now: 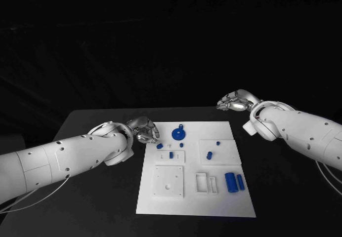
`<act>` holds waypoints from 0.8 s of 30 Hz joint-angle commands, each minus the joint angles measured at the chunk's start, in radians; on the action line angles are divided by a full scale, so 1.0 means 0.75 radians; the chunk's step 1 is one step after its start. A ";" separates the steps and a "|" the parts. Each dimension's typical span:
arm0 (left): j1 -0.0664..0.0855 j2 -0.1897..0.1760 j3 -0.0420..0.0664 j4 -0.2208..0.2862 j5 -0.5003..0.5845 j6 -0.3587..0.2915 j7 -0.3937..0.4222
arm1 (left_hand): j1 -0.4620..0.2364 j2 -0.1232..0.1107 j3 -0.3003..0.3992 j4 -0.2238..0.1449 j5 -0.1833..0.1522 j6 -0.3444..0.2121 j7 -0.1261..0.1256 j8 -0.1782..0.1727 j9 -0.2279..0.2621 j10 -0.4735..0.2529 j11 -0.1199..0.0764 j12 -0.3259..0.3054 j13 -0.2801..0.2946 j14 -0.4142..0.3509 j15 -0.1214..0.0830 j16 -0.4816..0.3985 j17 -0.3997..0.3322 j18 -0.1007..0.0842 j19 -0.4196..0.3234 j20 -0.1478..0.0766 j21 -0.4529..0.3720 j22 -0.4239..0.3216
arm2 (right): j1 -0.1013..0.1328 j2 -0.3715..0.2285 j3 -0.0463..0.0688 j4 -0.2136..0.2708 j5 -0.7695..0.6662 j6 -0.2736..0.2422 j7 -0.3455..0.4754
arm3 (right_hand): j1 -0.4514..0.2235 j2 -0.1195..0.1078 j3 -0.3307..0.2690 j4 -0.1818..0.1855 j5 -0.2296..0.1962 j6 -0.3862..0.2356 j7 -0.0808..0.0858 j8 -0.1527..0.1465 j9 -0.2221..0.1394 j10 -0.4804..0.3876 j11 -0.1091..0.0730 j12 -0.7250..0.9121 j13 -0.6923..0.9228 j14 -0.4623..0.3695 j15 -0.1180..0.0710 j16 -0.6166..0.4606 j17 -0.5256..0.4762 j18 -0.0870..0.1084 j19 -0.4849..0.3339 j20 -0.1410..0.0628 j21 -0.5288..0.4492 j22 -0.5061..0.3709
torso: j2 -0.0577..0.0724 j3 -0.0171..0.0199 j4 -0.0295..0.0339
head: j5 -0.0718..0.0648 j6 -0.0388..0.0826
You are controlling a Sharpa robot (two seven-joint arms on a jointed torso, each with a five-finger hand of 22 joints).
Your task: Assemble the parts on the task board
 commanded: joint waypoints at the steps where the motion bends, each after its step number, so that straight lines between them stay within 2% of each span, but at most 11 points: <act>1: 0.000 0.010 -0.003 -0.010 -0.091 -0.035 0.029 | -0.014 -0.027 -0.014 0.008 -0.006 -0.026 0.006 -0.010 -0.006 -0.026 0.011 -0.015 -0.009 -0.007 0.008 -0.007 0.002 -0.013 -0.005 -0.116 -0.008 0.003 | 0.000 -0.001 0.000 0.004 0.000 0.000 0.007 | -0.001 -0.003 -0.005 -0.002 0.009 -0.012 0.000 0.004 -0.002 0.003 0.005 -0.005 -0.001 -0.010 0.002 0.009 -0.002 -0.006 -0.009 0.000 -0.005 0.002 | 0.001 -0.0015 -0.0010 | 0.001 0.001; 5: -0.001 0.018 -0.014 -0.018 -0.114 -0.022 0.029 | -0.015 -0.042 -0.023 0.015 -0.006 -0.048 0.015 -0.020 -0.014 -0.039 0.019 -0.025 -0.019 -0.009 0.016 -0.007 0.005 -0.006 -0.006 -0.108 -0.009 0.005 | 0.000 -0.001 0.000 0.007 0.000 0.000 0.007 | -0.001 -0.002 -0.005 -0.002 0.009 -0.012 0.000 0.005 -0.002 0.003 0.005 -0.005 -0.001 -0.010 0.002 0.010 -0.002 -0.006 -0.008 0.000 -0.005 0.002 | 0.000 0.0000 -0.0008 | 0.001 -0.001; 13: -0.007 0.036 -0.043 -0.035 -0.174 -0.010 0.027 | 0.000 -0.064 -0.035 0.009 -0.006 -0.066 0.023 -0.026 -0.023 -0.054 0.027 -0.033 -0.029 -0.015 0.024 -0.007 0.009 0.002 -0.007 -0.098 -0.010 0.009 | 0.000 -0.001 0.000 0.010 0.000 0.001 0.007 | -0.001 -0.002 -0.005 -0.002 0.009 -0.012 0.000 0.005 -0.002 0.003 0.005 -0.005 -0.001 -0.010 0.003 0.010 -0.003 -0.006 -0.008 0.001 -0.006 0.002 | 0.001 -0.0012 -0.0007 | -0.001 -0.003; 17: -0.015 0.045 -0.049 -0.046 -0.193 -0.009 0.027 | -0.002 -0.067 -0.041 0.009 -0.006 -0.064 0.023 -0.024 -0.024 -0.055 0.028 -0.033 -0.031 -0.016 0.025 -0.005 0.011 0.003 -0.007 -0.096 -0.010 0.010 | 0.000 0.000 0.000 0.012 0.000 0.000 0.008 | -0.001 -0.002 -0.005 -0.002 0.009 -0.012 0.000 0.005 -0.003 0.003 0.005 -0.006 -0.001 -0.010 0.003 0.011 -0.003 -0.006 -0.008 0.001 -0.006 0.003 | 0.001 -0.0010 -0.0005 | -0.003 -0.003; 24: -0.027 0.052 -0.049 -0.060 -0.195 -0.036 0.032 | -0.001 -0.063 -0.044 0.011 -0.006 -0.060 0.023 -0.020 -0.024 -0.056 0.028 -0.033 -0.033 -0.017 0.025 -0.004 0.013 0.004 -0.007 -0.095 -0.009 0.011 | 0.000 -0.001 0.000 0.019 0.000 0.001 0.008 | -0.001 -0.002 -0.005 -0.002 0.009 -0.012 0.000 0.005 -0.003 0.003 0.005 -0.006 -0.001 -0.010 0.003 0.011 -0.004 -0.006 -0.008 0.001 -0.006 0.003 | 0.001 -0.0009 -0.0014 | -0.003 -0.002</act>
